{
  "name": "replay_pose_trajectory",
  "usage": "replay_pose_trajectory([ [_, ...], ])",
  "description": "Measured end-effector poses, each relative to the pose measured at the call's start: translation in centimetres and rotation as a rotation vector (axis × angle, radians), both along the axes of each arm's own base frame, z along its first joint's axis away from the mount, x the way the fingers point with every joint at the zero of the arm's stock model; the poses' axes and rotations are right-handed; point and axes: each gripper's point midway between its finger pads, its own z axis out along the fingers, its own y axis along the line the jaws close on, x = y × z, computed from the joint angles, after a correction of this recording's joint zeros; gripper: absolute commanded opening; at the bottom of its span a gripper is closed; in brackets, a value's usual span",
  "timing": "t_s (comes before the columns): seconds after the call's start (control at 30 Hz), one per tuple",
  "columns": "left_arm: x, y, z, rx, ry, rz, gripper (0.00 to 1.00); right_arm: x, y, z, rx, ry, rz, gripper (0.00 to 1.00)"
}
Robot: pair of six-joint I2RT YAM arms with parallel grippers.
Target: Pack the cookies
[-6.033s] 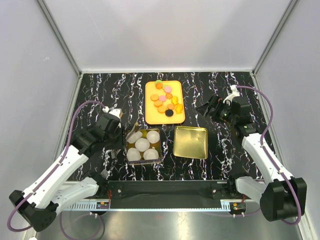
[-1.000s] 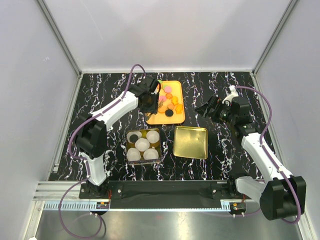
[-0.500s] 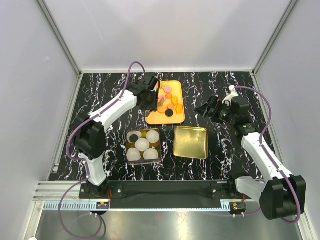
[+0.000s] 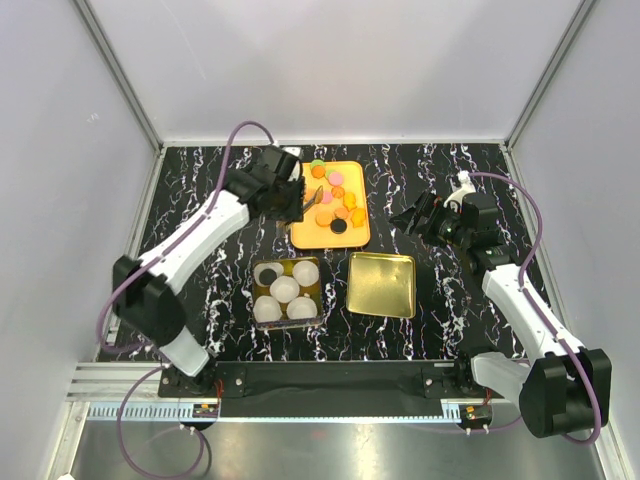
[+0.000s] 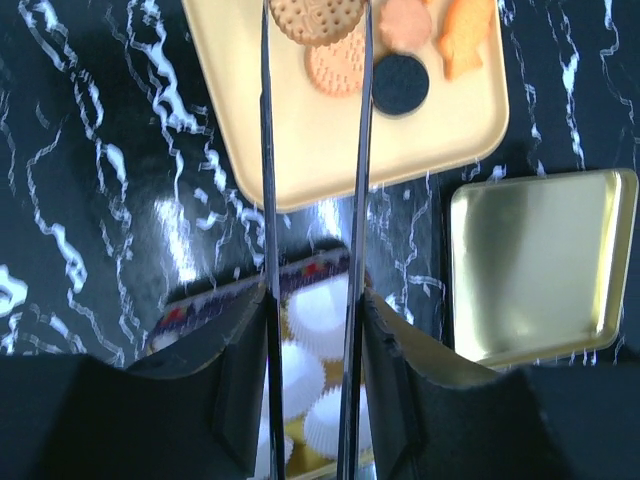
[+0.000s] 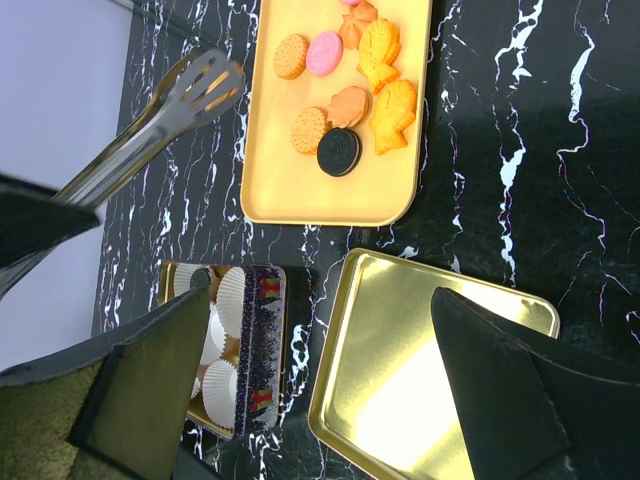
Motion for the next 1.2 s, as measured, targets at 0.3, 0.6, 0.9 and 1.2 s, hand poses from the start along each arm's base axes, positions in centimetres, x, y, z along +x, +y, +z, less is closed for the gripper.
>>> replay_pose_trajectory([
  [0.3,-7.2,3.8,3.1,-0.056,-0.046,-0.025,0.42,0.0,0.0,-0.1,-0.001,0.003,0.0,1.0],
  [0.6,-12.1,5.7,3.1,-0.075,-0.027,-0.062,0.42,0.2,0.0,-0.5,-0.005,0.015,-0.002,1.0],
  [0.9,-16.3,5.7,0.0,-0.061,0.051,-0.131,0.42,0.2,-0.1,-0.7,-0.011,0.015,-0.001,1.0],
  [1.2,-17.9,5.2,-2.0,-0.056,0.1,-0.152,0.43,0.3,-0.2,-0.9,-0.016,0.019,-0.006,1.0],
])
